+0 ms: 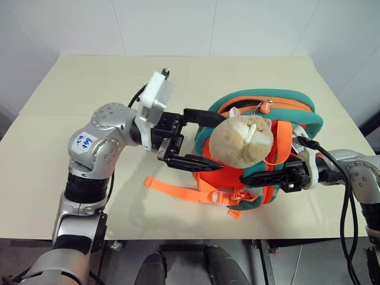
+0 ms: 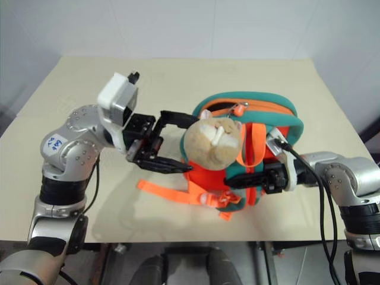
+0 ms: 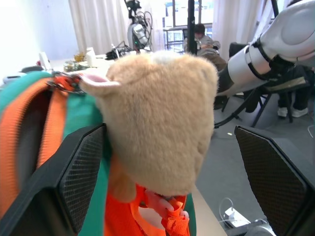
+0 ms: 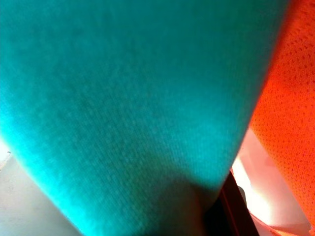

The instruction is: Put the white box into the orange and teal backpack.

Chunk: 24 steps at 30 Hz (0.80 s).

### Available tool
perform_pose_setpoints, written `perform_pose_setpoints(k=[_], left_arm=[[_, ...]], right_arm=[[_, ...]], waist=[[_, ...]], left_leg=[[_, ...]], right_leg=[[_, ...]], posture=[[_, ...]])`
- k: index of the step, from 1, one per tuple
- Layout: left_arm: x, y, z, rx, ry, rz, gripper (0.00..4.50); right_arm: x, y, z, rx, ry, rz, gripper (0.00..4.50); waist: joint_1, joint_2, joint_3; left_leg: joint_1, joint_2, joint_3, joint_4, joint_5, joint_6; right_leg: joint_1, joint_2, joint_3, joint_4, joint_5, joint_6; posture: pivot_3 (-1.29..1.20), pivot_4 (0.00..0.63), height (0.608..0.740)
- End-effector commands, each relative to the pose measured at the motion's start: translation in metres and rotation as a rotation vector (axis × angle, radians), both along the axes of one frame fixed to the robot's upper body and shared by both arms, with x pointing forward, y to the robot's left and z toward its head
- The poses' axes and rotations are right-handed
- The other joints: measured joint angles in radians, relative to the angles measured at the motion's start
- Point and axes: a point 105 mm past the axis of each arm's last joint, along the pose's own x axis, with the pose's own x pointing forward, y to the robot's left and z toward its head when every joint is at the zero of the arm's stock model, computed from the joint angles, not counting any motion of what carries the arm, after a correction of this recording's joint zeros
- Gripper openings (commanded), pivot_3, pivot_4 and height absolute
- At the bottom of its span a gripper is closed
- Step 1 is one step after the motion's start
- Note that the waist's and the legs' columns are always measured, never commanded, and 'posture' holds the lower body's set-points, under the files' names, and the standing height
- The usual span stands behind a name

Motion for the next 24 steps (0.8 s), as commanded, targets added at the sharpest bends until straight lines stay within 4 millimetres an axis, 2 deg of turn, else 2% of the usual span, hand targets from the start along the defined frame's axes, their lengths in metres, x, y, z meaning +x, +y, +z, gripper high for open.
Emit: perform_pose_setpoints(k=[1,3,6,12,15,19,20,24], left_arm=[[-0.001,-0.015,0.003,-0.003,-0.045,-0.005,4.44],[0.001,-0.019,0.000,0.005,-0.053,0.007,4.44],[0.008,-0.021,0.003,-0.018,-0.052,0.042,3.87],[0.013,-0.016,0.005,-0.024,-0.045,0.080,2.09],[0.014,-0.009,0.005,-0.015,-0.050,0.093,1.35],[0.010,0.014,0.007,0.051,-0.051,0.065,0.51],[0.015,0.023,0.010,0.056,-0.048,0.091,0.39],[0.033,0.059,0.026,0.071,-0.065,0.207,0.33]], right_arm=[[-0.001,0.004,0.002,0.008,-0.016,0.014,0.00],[-0.001,0.004,0.002,0.011,-0.017,0.011,0.00],[-0.002,0.003,0.001,0.012,-0.018,-0.001,0.00],[-0.002,0.003,-0.001,0.014,-0.018,-0.008,0.00],[-0.002,0.003,0.000,0.015,-0.020,-0.010,0.00],[-0.001,0.003,0.001,0.013,-0.027,-0.015,0.00],[-0.001,0.003,0.001,0.011,-0.028,-0.017,0.00],[-0.001,0.001,0.000,0.005,-0.029,-0.023,0.00]], waist=[[0.000,0.000,0.000],[0.000,0.000,0.000],[0.001,0.000,0.000],[0.000,0.000,0.000],[-0.001,0.000,0.000],[-0.004,0.000,0.000],[-0.006,0.000,0.000],[-0.014,0.000,0.000]], left_leg=[[0.000,0.000,0.000,0.000,0.000,0.000],[0.000,0.000,0.000,0.000,0.000,0.000],[0.000,0.000,0.000,0.000,0.000,0.000],[0.000,0.000,0.000,0.001,0.000,0.000],[0.000,0.000,0.000,0.000,0.000,0.000],[0.000,0.000,0.000,0.000,0.000,0.000],[0.000,0.000,0.000,0.000,0.000,0.000],[0.000,0.000,0.000,0.000,0.000,0.000]], right_leg=[[0.000,0.000,0.000,0.000,0.000,0.000],[0.000,0.000,0.000,0.000,0.000,0.000],[0.000,0.000,0.000,0.000,0.000,0.000],[0.000,0.000,0.000,0.000,0.000,0.000],[0.000,0.000,0.000,0.000,0.000,0.000],[0.000,0.000,0.000,0.000,0.000,0.000],[0.000,0.000,0.000,0.000,0.000,0.000],[0.000,0.000,0.000,0.000,0.000,0.000]], posture=[[0.00,0.150,0.740],[0.00,0.150,0.740],[0.00,0.150,0.740],[0.00,0.150,0.740],[0.00,0.150,0.740],[0.00,0.150,0.740],[0.00,0.150,0.740],[0.00,0.150,0.740]])
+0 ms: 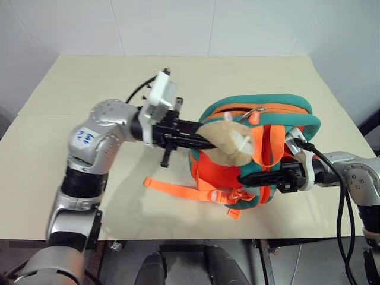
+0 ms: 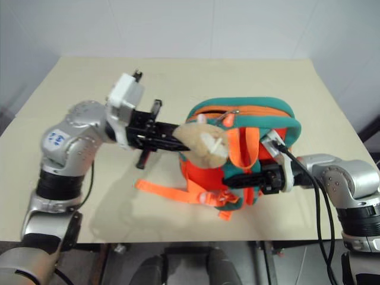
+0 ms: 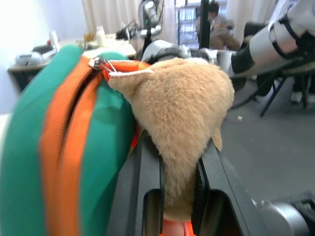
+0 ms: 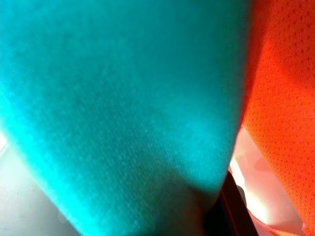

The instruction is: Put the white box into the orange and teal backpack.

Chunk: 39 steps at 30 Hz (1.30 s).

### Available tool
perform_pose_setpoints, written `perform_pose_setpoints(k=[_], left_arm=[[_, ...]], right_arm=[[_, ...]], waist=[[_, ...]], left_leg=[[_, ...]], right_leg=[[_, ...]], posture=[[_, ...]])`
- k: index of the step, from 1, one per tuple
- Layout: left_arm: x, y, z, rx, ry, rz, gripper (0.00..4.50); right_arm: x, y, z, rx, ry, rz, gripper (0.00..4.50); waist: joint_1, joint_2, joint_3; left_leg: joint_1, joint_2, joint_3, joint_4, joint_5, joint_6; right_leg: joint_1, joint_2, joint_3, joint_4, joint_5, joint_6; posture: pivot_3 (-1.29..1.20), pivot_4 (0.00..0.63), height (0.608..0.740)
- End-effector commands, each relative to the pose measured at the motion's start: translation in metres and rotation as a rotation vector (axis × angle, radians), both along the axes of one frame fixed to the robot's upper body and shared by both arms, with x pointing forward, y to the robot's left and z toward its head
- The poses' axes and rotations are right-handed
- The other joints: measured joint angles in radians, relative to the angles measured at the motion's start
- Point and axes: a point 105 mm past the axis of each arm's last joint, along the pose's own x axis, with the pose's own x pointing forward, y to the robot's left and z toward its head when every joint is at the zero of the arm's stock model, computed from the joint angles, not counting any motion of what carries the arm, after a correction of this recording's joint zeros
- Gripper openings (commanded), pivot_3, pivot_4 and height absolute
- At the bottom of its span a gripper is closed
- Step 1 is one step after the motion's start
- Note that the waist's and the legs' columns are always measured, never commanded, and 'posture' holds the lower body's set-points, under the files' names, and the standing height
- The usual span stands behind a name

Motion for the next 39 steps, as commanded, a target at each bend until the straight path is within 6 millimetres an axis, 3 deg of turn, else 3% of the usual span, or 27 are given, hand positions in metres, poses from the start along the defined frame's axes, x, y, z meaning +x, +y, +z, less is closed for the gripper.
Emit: perform_pose_setpoints(k=[1,10,14,17,21,24,31,34,37,39], left_arm=[[0.010,0.029,0.021,-0.026,-0.040,0.079,0.33],[0.034,0.076,0.006,0.065,0.090,0.232,0.33],[0.047,0.101,-0.035,0.143,0.300,0.324,0.33],[0.052,0.109,-0.059,0.188,0.395,0.348,0.33],[0.060,0.101,-0.094,0.248,0.481,0.341,0.33],[0.063,0.076,-0.125,0.283,0.501,0.305,0.33],[0.061,0.044,-0.151,0.297,0.384,0.254,0.33],[0.055,0.045,-0.152,0.292,0.283,0.242,0.33],[0.048,0.051,-0.138,0.224,0.227,0.248,0.33],[0.042,0.060,-0.128,0.175,0.176,0.266,0.32]], right_arm=[[-0.003,0.000,0.004,0.005,-0.023,0.004,0.00],[-0.007,0.000,0.003,0.011,-0.017,-0.004,0.00],[-0.009,0.000,0.003,0.017,-0.013,-0.015,0.00],[-0.011,-0.001,0.002,0.015,-0.005,-0.018,0.00],[-0.011,-0.002,0.004,0.016,-0.004,-0.025,0.00],[-0.012,0.000,0.006,0.021,-0.004,-0.025,0.00],[-0.011,0.001,0.008,0.034,-0.017,-0.041,0.00],[-0.006,0.003,0.008,0.025,-0.071,-0.066,0.00],[-0.005,0.006,0.006,0.002,-0.145,-0.084,0.00],[-0.008,0.005,0.008,0.003,-0.178,-0.090,0.70]], waist=[[-0.006,0.000,0.000],[-0.013,0.000,0.000],[-0.014,0.000,0.000],[-0.014,0.000,0.000],[-0.011,0.000,0.000],[-0.009,0.000,0.000],[-0.005,0.000,0.000],[0.000,0.000,0.000],[0.010,0.000,0.000],[0.012,0.000,0.000]], left_leg=[[0.000,0.000,0.000,0.000,0.000,0.000],[0.000,0.000,0.000,-0.003,0.000,0.000],[0.000,0.000,0.000,-0.003,0.000,0.000],[0.000,0.000,0.000,-0.003,0.000,0.000],[0.000,0.000,0.000,-0.002,0.000,0.000],[0.000,0.000,0.000,-0.002,0.000,0.000],[-0.001,0.000,0.000,-0.003,0.000,0.000],[0.000,0.000,0.000,-0.002,0.000,0.000],[0.000,0.000,0.000,-0.002,0.000,0.000],[0.000,0.000,0.000,-0.002,0.000,0.000]], right_leg=[[0.000,0.000,0.000,0.000,0.000,0.000],[-0.001,0.000,0.000,-0.001,-0.001,-0.001],[-0.001,0.000,0.000,-0.001,-0.001,-0.001],[-0.001,0.000,0.000,0.000,-0.001,-0.002],[-0.001,0.000,-0.001,0.000,-0.001,-0.002],[-0.001,-0.001,-0.001,0.000,-0.001,-0.002],[-0.002,-0.001,0.000,0.000,-0.001,-0.001],[-0.001,-0.001,0.000,0.000,-0.001,-0.001],[0.000,-0.002,0.000,0.000,-0.001,-0.001],[-0.001,-0.002,0.000,0.000,-0.001,-0.001]], posture=[[0.00,0.150,0.740],[0.00,0.150,0.740],[0.00,0.150,0.740],[0.00,0.150,0.740],[0.00,0.150,0.740],[0.00,0.150,0.740],[0.00,0.150,0.740],[0.00,0.150,0.740],[0.00,0.150,0.740],[0.00,0.150,0.740]])
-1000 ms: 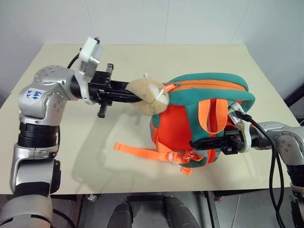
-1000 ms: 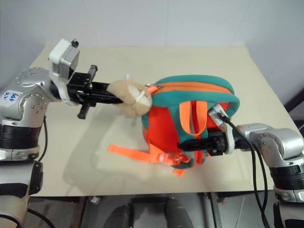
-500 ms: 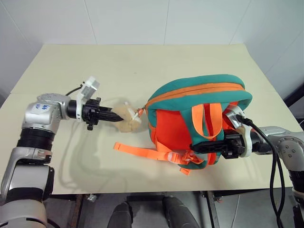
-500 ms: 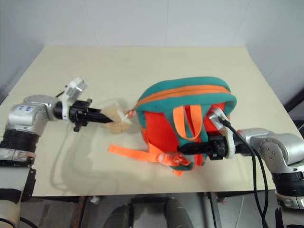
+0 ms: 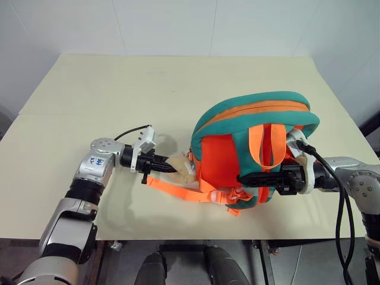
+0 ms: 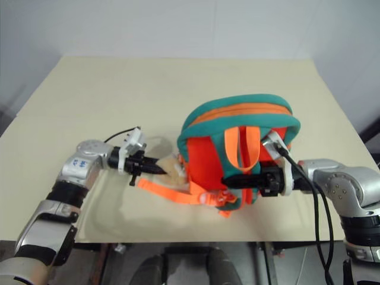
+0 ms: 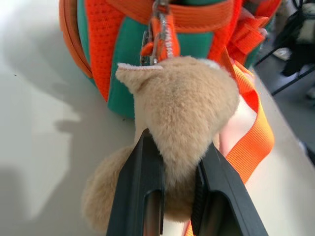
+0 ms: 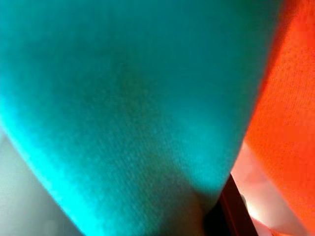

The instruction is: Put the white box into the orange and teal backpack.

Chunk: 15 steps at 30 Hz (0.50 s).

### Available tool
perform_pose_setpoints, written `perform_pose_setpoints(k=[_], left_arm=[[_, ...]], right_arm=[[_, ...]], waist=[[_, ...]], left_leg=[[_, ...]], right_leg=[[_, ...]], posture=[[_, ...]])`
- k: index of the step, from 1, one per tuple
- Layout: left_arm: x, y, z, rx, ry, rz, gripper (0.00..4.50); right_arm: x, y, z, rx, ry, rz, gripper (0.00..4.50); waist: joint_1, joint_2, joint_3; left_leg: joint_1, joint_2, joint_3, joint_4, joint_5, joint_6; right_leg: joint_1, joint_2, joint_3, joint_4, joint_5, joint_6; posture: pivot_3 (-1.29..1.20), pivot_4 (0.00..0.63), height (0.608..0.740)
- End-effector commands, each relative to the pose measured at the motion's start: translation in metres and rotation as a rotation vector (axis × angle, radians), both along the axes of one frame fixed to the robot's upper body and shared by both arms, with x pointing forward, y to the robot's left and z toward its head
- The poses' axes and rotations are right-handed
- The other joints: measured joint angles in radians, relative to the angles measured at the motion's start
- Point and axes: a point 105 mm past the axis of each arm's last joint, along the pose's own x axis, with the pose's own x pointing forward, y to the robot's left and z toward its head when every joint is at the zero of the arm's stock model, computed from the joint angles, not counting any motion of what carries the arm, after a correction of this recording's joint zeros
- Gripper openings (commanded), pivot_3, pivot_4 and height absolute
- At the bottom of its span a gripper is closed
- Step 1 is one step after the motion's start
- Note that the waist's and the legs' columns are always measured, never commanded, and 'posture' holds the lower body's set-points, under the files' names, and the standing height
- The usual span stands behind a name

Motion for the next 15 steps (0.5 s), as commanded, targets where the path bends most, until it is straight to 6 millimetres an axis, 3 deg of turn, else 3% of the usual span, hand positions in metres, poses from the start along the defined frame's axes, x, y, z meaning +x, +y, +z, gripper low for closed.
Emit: perform_pose_setpoints(k=[1,3,7,11,12,15], left_arm=[[-0.010,0.015,0.019,-0.050,-0.103,0.035,0.32],[-0.018,0.024,0.029,-0.095,-0.160,0.077,0.32],[-0.035,0.037,0.037,-0.128,-0.193,0.145,1.55],[-0.039,0.054,0.048,-0.164,-0.215,0.251,2.81],[-0.042,0.057,0.045,-0.160,-0.175,0.263,3.10],[-0.054,0.062,0.028,-0.092,-0.124,0.251,4.05]], right_arm=[[-0.008,0.000,0.009,0.006,-0.097,-0.003,0.93],[-0.006,-0.002,0.013,0.024,-0.155,-0.059,1.59],[-0.004,-0.006,0.020,0.001,-0.378,-0.155,2.94],[-0.004,-0.017,0.026,0.000,-0.504,-0.265,4.25],[-0.005,-0.021,0.026,0.008,-0.504,-0.293,4.50],[-0.011,-0.037,0.018,-0.025,-0.526,-0.365,4.50]], waist=[[0.002,0.000,0.000],[0.000,0.000,0.000],[0.000,0.000,0.000],[0.000,-0.001,0.000],[0.000,-0.001,0.000],[0.000,0.000,0.000]], left_leg=[[0.000,0.000,0.000,0.000,0.000,0.000],[0.000,0.001,0.000,-0.002,0.000,0.000],[0.000,0.001,0.000,-0.002,0.000,0.000],[0.000,0.001,0.000,-0.001,0.000,0.000],[0.000,0.001,0.000,-0.001,0.000,0.000],[0.001,0.001,0.000,-0.001,0.000,0.000]], right_leg=[[0.000,0.000,0.000,0.000,0.000,0.000],[0.000,0.000,0.000,-0.001,0.000,0.000],[-0.001,0.000,0.000,0.000,0.000,-0.001],[0.000,0.000,0.000,0.000,0.000,0.000],[0.000,0.000,0.000,0.000,0.000,0.000],[0.001,0.000,0.000,-0.001,0.000,0.000]], posture=[[0.00,0.150,0.740],[0.00,0.150,0.740],[0.00,0.150,0.740],[0.00,0.150,0.740],[0.00,0.150,0.740],[0.00,0.150,0.740]])
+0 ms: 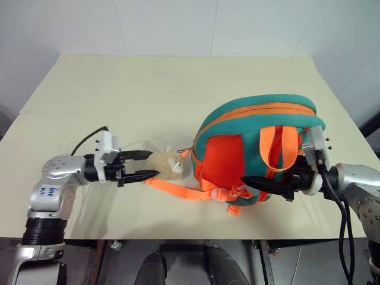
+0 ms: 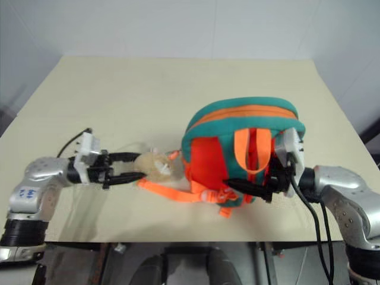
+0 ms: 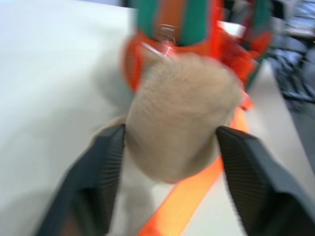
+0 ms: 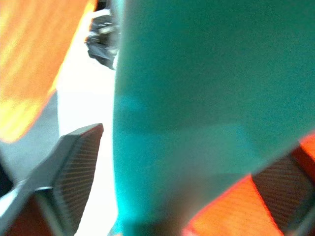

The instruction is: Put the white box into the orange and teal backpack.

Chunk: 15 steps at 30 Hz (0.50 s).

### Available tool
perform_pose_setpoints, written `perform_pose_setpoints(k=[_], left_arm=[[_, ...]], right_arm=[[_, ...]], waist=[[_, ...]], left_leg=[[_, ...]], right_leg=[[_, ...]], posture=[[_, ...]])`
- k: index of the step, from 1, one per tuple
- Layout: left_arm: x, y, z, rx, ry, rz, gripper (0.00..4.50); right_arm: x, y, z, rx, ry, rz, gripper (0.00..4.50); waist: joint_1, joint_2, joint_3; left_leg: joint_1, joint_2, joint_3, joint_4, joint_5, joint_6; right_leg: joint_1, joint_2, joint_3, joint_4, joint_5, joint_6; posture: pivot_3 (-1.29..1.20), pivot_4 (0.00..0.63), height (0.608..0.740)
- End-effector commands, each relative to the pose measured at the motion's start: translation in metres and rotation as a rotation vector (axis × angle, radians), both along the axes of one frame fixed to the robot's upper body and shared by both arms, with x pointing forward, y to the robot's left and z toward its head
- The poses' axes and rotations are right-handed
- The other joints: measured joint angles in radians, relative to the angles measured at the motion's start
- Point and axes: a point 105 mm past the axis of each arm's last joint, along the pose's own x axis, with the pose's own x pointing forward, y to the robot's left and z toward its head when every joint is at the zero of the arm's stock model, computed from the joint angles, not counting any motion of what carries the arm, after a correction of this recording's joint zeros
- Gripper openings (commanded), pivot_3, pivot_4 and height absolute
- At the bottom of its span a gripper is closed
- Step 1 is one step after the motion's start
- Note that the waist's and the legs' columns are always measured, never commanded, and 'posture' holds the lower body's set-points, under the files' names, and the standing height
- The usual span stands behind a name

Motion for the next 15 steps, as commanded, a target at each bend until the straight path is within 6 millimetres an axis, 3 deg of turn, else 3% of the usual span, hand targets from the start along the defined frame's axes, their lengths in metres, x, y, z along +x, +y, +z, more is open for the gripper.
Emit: perform_pose_setpoints(k=[1,5,11,15], left_arm=[[-0.015,0.001,-0.008,0.029,0.011,-0.028,4.40],[-0.016,0.004,-0.011,-0.004,-0.023,-0.030,4.48],[-0.015,0.011,-0.011,-0.015,-0.077,-0.016,4.48],[-0.016,0.014,-0.008,-0.029,-0.103,-0.010,4.48]], right_arm=[[-0.009,-0.018,0.001,-0.045,-0.083,-0.082,4.50],[-0.011,-0.039,-0.001,-0.089,-0.148,-0.175,4.50],[-0.020,-0.077,-0.020,-0.183,-0.138,-0.300,4.50],[-0.028,-0.088,-0.027,-0.205,-0.136,-0.328,4.50]], waist=[[0.001,0.000,0.000],[0.005,0.000,0.000],[0.003,0.000,0.000],[0.004,0.000,0.000]], left_leg=[[0.000,0.000,0.000,-0.001,0.000,0.000],[-0.001,0.000,0.000,-0.001,0.000,0.000],[0.003,0.000,0.001,-0.001,0.000,0.000],[0.003,0.000,0.001,-0.001,-0.001,0.001]], right_leg=[[0.000,0.000,0.000,-0.001,0.000,0.000],[0.000,0.000,0.000,-0.003,0.000,0.000],[0.007,0.000,0.000,-0.010,-0.002,-0.005],[0.011,-0.001,0.000,-0.015,-0.002,-0.005]], posture=[[0.00,0.150,0.740],[0.00,0.150,0.740],[0.00,0.150,0.740],[0.00,0.150,0.740]])
